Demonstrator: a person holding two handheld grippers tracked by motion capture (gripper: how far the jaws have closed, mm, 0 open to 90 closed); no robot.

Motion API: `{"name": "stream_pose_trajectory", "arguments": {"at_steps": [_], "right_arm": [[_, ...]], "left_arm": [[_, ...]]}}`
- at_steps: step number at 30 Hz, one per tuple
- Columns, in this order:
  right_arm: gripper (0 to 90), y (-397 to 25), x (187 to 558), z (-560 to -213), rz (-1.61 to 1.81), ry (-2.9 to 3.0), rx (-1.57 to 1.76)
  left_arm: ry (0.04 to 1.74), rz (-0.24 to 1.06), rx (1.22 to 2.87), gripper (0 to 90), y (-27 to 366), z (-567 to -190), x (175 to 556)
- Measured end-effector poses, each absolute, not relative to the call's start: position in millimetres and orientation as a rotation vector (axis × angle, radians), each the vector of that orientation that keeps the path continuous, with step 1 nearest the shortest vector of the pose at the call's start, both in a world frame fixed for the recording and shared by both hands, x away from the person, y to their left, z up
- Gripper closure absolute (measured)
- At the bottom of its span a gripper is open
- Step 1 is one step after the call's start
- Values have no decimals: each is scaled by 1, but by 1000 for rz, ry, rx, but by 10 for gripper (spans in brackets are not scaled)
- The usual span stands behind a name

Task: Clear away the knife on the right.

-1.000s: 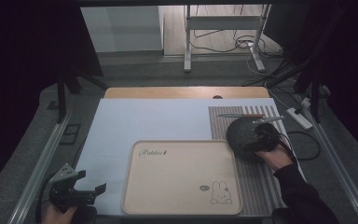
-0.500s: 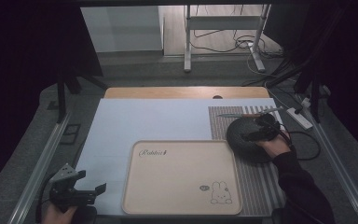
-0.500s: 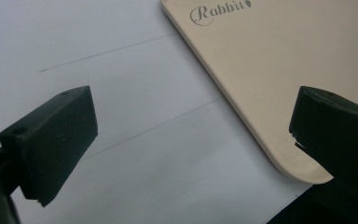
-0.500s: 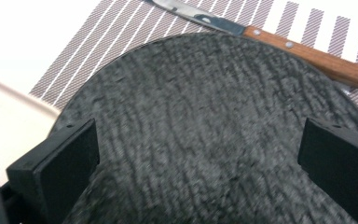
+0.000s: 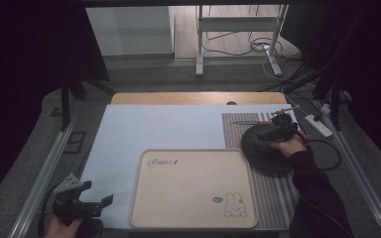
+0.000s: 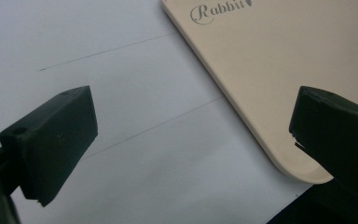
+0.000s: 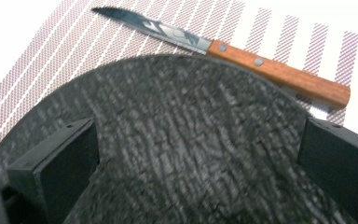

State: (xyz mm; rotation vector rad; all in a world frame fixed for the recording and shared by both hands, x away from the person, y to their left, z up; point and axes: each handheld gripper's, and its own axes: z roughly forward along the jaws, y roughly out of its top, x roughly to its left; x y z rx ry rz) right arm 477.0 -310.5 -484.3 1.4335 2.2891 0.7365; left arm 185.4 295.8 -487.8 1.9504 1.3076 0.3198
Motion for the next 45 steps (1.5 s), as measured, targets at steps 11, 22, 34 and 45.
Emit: {"name": "stream_pose_trajectory", "arguments": {"at_steps": [11, 22, 34, 45], "right_arm": [[206, -317, 498, -481, 714, 2249, 1439], [697, -328, 518, -479, 714, 2300, 1432], [895, -346, 545, -483, 676, 2244, 1463], [895, -353, 562, -497, 630, 2247, 1472]], "left_arm": [[1310, 319, 1951, 12, 296, -488, 186], [1311, 316, 1952, 13, 296, -488, 186], [1312, 312, 1952, 14, 296, -488, 186], [1312, 309, 1952, 15, 296, -488, 187]]}}
